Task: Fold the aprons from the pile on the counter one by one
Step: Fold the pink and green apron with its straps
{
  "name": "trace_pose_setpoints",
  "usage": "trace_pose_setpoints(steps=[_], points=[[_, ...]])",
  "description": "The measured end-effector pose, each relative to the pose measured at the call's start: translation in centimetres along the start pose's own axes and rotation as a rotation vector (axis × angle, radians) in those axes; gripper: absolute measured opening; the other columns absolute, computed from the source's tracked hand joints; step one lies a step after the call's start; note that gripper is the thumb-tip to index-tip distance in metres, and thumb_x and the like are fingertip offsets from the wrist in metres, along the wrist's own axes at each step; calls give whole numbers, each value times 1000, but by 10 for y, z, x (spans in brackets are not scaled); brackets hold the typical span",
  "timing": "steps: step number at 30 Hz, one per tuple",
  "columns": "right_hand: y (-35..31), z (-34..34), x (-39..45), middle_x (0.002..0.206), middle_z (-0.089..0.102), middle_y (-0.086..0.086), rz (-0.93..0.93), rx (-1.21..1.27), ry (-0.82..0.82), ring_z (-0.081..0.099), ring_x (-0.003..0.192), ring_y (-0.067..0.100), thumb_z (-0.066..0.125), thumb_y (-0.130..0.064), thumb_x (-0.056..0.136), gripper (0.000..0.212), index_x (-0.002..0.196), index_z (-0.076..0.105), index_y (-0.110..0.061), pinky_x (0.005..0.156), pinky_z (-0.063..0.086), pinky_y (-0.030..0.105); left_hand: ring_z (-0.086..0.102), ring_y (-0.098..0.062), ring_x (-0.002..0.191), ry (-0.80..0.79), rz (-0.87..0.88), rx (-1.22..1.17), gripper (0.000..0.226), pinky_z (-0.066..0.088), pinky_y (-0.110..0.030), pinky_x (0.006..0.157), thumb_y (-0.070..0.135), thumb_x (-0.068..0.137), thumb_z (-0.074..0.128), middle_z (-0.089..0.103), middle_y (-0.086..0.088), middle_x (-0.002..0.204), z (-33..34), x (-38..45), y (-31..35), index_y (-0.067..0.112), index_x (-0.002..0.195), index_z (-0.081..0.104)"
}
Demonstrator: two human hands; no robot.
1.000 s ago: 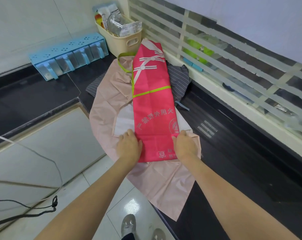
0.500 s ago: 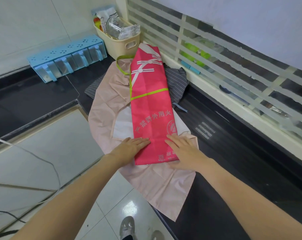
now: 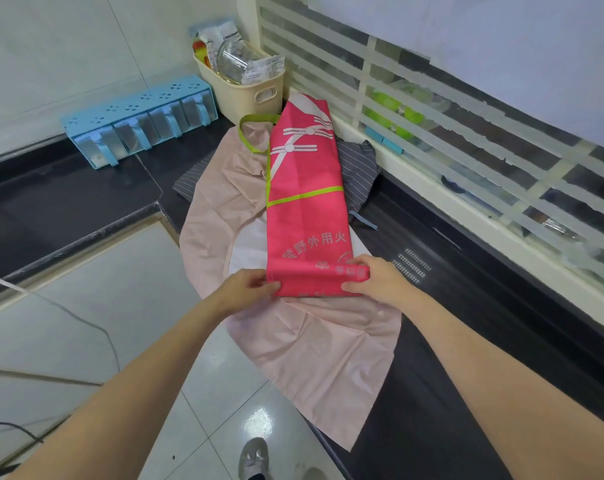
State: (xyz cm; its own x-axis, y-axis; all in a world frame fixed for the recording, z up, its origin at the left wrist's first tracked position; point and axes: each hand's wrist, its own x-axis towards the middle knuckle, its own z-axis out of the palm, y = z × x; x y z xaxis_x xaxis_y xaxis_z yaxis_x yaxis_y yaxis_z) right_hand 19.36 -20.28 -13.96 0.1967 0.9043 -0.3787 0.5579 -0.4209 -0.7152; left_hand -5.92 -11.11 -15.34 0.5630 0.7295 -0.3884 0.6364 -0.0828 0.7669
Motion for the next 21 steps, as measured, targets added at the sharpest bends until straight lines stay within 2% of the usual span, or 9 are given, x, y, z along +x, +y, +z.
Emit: trace_pose_setpoints(steps=[2,4,8,10,12,14,16,19,21], points=[[-3,4,7,107,63,1,28,85,35,60,96,13,70,-26,84,37,117,56,-16,71,45,18,53,-15,75,89,-62,-47,38,44,-24,72,39,89,59,64,-7,84,0,5,5,2,82,63],[-7,12,15,112,65,6,31,23,81,61,103,21,58,-33,92,35,122,56,-14,84,49,31,47,-17,67,163,-100,3,37,35,-21,59,29,97,49,55,-5,71,4,11,7,6,69,53],[-20,21,27,114,62,13,137,-222,159,57,107,32,35,-42,100,46,122,55,-6,92,46,42,48,-27,72,252,-181,143,40,30,-30,56,27,99,44,52,-8,65,8,23,15,10,63,45],[-23,25,34,111,62,13,171,-303,187,58,104,31,31,-44,101,48,117,57,-6,87,47,39,55,-34,88,340,-203,240,28,37,-33,70,28,98,42,61,-13,86,8,29,18,5,88,55],[-26,29,39,108,63,11,217,-378,226,59,100,30,31,-46,100,48,110,58,-7,79,45,36,50,-36,109,452,-120,467,46,37,-38,88,40,94,35,56,-15,115,6,34,23,3,118,48],[-29,35,45,103,63,10,267,-463,264,59,96,29,32,-47,100,47,104,58,-8,75,43,35,40,-32,125,358,138,660,71,31,-40,100,56,84,25,44,-13,135,3,40,22,8,135,40],[-31,39,48,98,61,8,303,-482,298,59,95,29,35,-47,99,43,104,54,-9,78,44,37,21,-27,141,76,327,820,93,18,-41,112,67,73,8,22,-11,154,4,44,17,15,149,22],[-32,43,48,86,53,3,320,-399,342,61,89,27,40,-47,97,40,110,42,-9,82,49,43,-10,-23,146,-155,386,1039,98,-5,-41,116,79,60,-18,-17,-5,156,5,49,3,26,143,-19],[-33,43,46,91,56,3,284,-397,368,60,84,24,42,-43,98,38,116,37,-11,80,51,44,-19,-23,143,-193,394,1067,97,-8,-42,116,80,54,-28,-28,-3,150,7,55,-2,27,135,-28]])
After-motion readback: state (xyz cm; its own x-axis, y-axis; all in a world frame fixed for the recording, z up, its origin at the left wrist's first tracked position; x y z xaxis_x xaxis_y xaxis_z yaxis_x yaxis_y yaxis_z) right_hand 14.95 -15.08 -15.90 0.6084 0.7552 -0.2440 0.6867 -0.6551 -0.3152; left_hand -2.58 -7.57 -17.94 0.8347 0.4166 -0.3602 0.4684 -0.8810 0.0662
